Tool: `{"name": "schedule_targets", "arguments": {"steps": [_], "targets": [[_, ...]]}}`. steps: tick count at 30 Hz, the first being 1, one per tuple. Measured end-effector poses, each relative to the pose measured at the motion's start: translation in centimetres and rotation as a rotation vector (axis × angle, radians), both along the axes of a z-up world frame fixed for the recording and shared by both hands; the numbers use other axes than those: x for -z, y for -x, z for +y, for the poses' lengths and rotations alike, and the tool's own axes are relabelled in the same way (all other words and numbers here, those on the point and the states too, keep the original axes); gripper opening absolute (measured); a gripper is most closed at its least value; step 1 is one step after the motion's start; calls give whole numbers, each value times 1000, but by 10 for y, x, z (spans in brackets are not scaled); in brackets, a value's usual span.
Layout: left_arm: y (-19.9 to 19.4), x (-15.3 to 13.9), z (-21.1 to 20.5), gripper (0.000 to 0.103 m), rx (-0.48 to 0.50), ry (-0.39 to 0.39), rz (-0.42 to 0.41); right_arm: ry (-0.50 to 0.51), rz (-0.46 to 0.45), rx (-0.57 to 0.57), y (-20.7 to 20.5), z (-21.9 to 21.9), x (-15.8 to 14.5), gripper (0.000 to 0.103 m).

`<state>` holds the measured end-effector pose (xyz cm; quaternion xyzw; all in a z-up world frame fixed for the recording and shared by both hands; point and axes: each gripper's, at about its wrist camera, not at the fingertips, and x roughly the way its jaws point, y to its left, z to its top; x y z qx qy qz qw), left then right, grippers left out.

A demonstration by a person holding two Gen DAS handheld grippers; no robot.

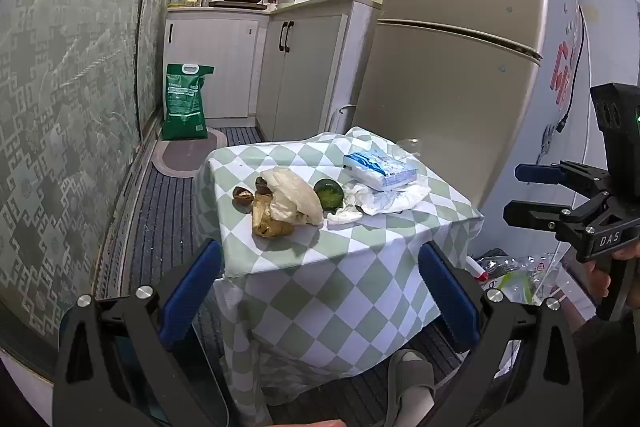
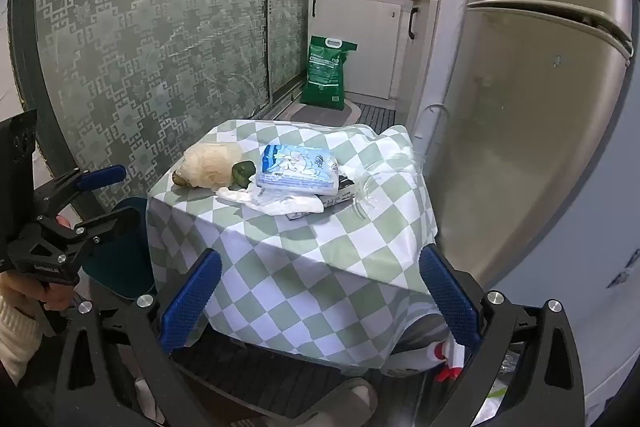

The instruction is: Collect trash

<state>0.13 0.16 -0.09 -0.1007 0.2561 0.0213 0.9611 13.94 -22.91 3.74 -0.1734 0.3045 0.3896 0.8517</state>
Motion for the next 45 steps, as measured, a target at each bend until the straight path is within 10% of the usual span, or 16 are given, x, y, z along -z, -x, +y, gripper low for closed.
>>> {"name": "schedule_targets", "arguments": {"steps": [45], "targets": [[2, -3, -3, 100, 12, -22, -12, 21, -30, -6, 4, 3, 1, 100]]}}
